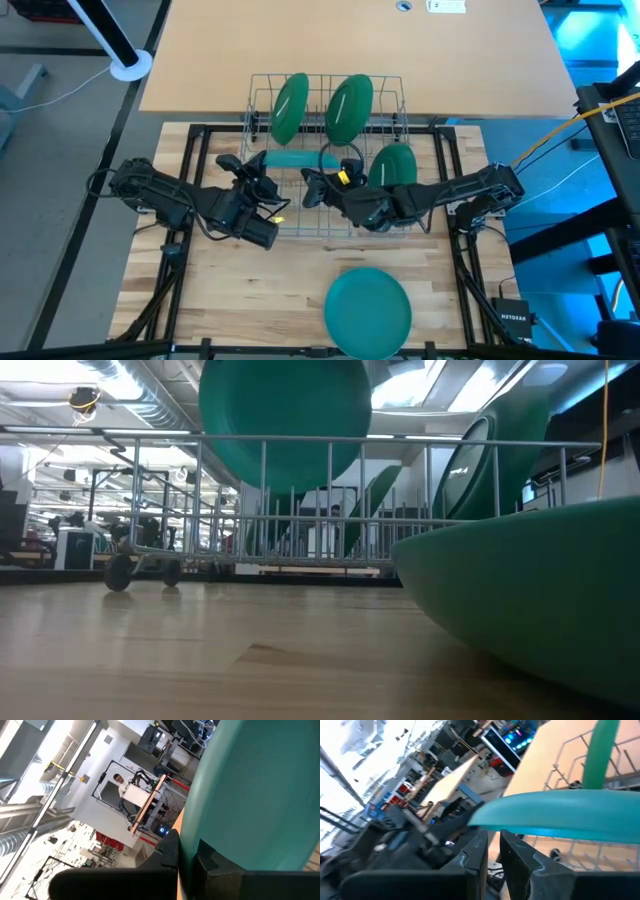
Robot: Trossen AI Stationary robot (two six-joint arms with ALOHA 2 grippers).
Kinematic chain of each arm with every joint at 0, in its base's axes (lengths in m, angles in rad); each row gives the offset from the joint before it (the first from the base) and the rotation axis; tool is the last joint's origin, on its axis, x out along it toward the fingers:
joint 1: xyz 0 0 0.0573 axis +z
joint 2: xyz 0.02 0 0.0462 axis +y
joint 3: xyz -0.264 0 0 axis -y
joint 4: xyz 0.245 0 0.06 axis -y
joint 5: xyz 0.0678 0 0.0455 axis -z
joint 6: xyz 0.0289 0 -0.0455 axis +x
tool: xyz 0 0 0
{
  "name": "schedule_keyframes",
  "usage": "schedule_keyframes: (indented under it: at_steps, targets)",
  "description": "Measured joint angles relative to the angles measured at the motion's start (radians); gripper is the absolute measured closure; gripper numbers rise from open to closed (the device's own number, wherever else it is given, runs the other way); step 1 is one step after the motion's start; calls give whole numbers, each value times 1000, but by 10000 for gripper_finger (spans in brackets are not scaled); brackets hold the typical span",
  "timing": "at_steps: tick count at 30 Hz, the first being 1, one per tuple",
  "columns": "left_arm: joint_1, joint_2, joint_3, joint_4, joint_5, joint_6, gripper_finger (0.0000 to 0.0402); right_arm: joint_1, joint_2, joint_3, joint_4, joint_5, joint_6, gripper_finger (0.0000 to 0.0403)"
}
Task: Sort dishes
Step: Put the top light green plate in the dish rack
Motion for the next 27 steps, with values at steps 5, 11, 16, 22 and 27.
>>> schedule_keyframes:
  at_steps: [5,11,16,22,27]
  targets:
    - [-1,0,0,0,0,0,401,28,-1,0,8,54,-22,347]
    - [-8,0,0,2,0,-4,401,24,-1,0,2,71,-23,347]
    - [-8,0,0,8,0,-5,401,24,-1,0,3,84,-23,347]
    - [-8,0,0,9,0,-11,401,25,-1,0,2,82,-23,347]
    - [-21,0,0,40,0,-5,401,24,1,0,-4,80,-23,347]
